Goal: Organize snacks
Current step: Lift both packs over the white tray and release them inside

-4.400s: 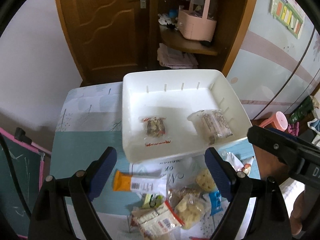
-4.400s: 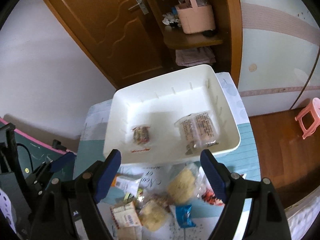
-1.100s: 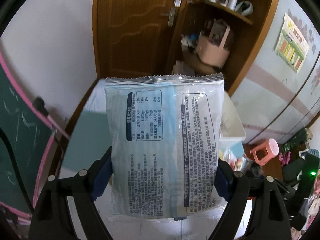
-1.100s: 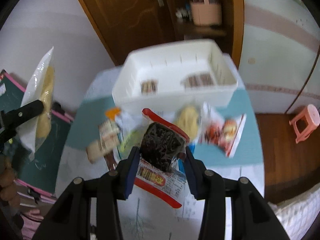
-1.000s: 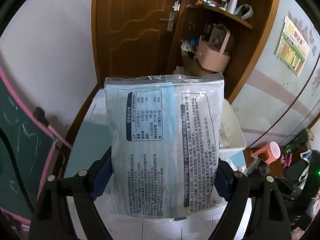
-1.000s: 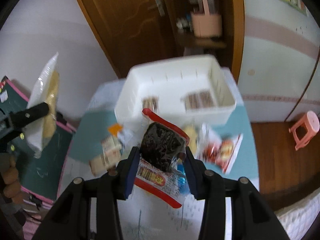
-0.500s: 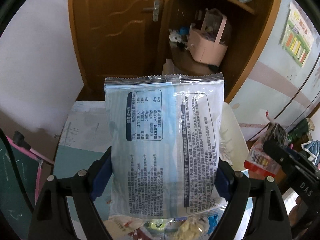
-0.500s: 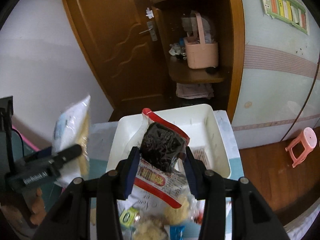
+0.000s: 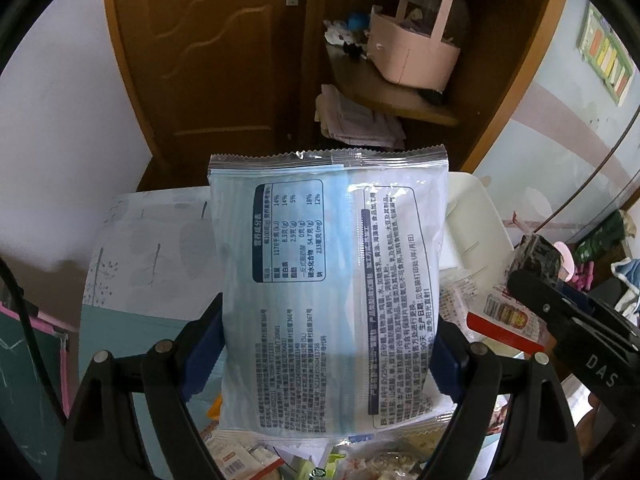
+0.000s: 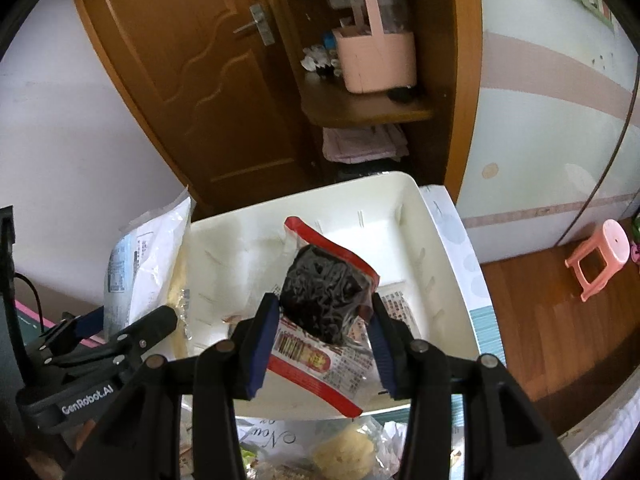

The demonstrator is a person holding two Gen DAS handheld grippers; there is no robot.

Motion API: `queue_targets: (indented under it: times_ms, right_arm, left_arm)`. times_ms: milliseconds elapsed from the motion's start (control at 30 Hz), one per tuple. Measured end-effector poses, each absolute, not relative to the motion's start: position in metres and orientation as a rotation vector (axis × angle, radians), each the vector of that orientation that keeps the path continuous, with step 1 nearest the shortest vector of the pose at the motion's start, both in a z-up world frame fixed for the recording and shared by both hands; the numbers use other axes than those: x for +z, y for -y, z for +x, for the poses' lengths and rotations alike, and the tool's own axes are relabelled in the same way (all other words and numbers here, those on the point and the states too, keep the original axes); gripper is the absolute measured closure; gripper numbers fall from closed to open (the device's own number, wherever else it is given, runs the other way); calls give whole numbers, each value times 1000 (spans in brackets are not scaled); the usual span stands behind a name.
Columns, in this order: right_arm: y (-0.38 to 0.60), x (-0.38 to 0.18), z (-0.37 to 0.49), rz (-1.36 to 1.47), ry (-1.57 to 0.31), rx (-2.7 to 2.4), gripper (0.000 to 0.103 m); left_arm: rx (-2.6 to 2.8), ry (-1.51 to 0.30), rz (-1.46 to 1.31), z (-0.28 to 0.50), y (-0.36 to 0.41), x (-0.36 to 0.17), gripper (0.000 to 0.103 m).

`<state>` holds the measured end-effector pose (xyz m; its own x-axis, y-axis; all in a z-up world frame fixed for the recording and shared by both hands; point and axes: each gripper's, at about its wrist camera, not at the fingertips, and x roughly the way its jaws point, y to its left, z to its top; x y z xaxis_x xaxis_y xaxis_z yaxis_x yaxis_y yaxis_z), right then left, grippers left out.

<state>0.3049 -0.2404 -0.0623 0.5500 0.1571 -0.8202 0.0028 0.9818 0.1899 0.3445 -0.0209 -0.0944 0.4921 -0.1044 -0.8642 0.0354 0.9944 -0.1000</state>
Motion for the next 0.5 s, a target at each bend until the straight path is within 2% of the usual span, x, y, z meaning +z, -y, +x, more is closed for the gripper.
queue_targets:
  times_ms: [233, 367, 500]
  right_arm:
    - [237, -70, 311, 164, -1004, 76, 58]
    - [236, -74, 311, 179, -1020, 77, 58]
    - [236, -75, 307, 196, -1028, 84, 58]
  left_arm:
    - [-105, -1046, -42, 348, 27, -98, 13]
    - [-109, -1036, -42, 342, 26, -94, 1]
    - [-94, -1034, -41, 338, 23, -93, 0]
